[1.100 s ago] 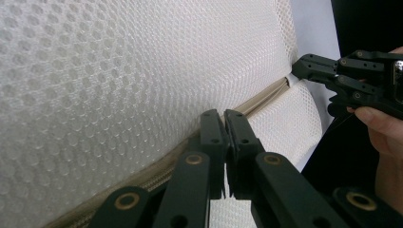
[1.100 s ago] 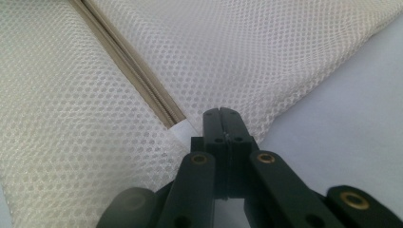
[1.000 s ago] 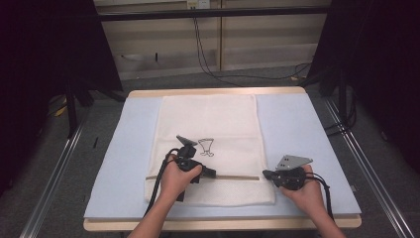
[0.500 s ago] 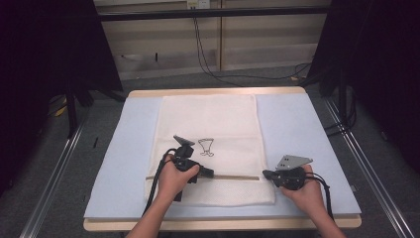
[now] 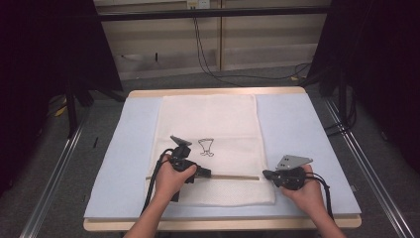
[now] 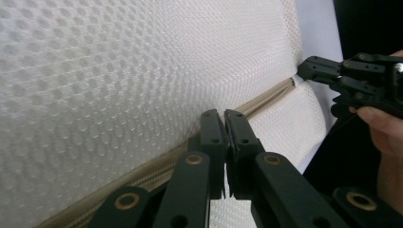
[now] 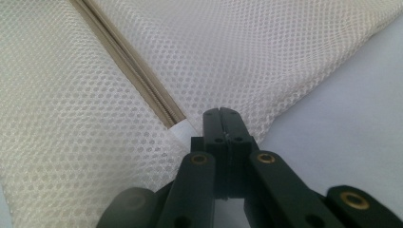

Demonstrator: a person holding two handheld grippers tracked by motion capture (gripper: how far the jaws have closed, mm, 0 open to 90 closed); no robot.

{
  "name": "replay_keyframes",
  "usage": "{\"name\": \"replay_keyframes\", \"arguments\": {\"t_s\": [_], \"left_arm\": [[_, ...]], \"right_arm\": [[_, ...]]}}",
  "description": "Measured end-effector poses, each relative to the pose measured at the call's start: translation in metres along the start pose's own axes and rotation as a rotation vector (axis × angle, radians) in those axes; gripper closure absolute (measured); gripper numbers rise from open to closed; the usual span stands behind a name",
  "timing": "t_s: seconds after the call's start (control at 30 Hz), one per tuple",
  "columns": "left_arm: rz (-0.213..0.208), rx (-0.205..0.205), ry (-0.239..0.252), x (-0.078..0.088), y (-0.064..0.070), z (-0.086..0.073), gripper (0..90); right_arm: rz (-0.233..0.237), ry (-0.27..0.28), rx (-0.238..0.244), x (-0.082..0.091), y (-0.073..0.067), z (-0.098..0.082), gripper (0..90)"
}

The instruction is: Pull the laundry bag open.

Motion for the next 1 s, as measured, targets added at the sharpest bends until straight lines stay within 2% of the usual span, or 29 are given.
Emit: {"name": "replay_keyframes", "arguments": {"t_s": [0.37,0.4,0.5,0.67,0.77,1.0], "left_arm": [[0.006,0.006,0.012,0.007,-0.004,0.0,87.4],[-0.002,0.024,0.011,0.007,-0.003,0.0,87.4],[0.0,0.024,0.023,0.009,-0.004,0.0,87.4],[-0.005,0.016,0.016,0.01,-0.004,0.0,87.4],[0.009,0.013,0.013,0.01,-0.005,0.0,87.4],[-0.001,0.014,0.014,0.011,-0.005,-0.001,87.4]], "right_arm": [[0.001,-0.001,0.001,0.0,0.0,0.0,90.0],[0.003,0.0,0.001,0.0,0.0,0.0,90.0],[0.001,0.0,0.001,0.0,0.0,0.0,90.0],[0.003,0.0,0.0,0.0,0.0,0.0,90.0],[0.0,0.0,0.0,0.0,0.0,0.0,90.0],[0.002,-0.001,0.0,0.0,0.0,0.0,90.0]]}}
Point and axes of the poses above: each handheld gripper's, and its own axes: x roughly backward along the jaws, z roughly out of its top, y roughly to its right, the point moved 3 cm from there along -x, roughly forward along the jaws, and after that the axes turned 4 degrees about x, right-handed, at the moved point
